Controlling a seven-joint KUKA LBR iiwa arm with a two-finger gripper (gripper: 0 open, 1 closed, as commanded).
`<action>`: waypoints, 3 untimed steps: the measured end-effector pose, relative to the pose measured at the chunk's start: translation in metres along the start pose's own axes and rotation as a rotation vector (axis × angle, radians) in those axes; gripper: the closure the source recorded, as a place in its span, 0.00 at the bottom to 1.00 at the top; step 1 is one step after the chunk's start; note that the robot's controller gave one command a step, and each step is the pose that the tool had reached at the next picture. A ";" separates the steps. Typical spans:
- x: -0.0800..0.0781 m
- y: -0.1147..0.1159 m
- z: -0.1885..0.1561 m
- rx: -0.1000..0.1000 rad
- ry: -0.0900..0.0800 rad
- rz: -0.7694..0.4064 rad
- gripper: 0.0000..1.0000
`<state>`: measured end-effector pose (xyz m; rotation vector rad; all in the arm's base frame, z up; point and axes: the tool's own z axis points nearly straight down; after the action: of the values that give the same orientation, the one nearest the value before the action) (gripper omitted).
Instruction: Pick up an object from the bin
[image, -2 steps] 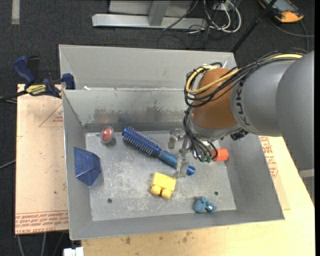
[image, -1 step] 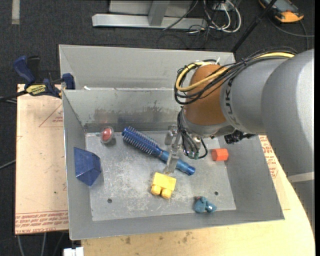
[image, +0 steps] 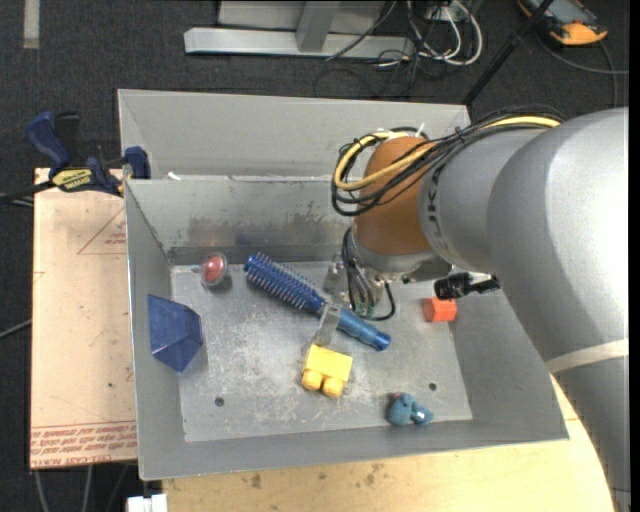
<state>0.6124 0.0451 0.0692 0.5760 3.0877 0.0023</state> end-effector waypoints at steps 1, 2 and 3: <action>0.000 0.001 0.000 -0.001 -0.001 -0.003 0.00; 0.000 0.001 0.000 -0.001 -0.002 -0.003 1.00; -0.001 0.002 -0.050 -0.001 -0.004 -0.005 1.00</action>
Offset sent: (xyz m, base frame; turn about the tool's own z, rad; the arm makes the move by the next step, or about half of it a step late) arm 0.0000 0.0000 0.0000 0.0000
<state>0.6142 0.0465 0.1193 0.5669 3.0852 0.0028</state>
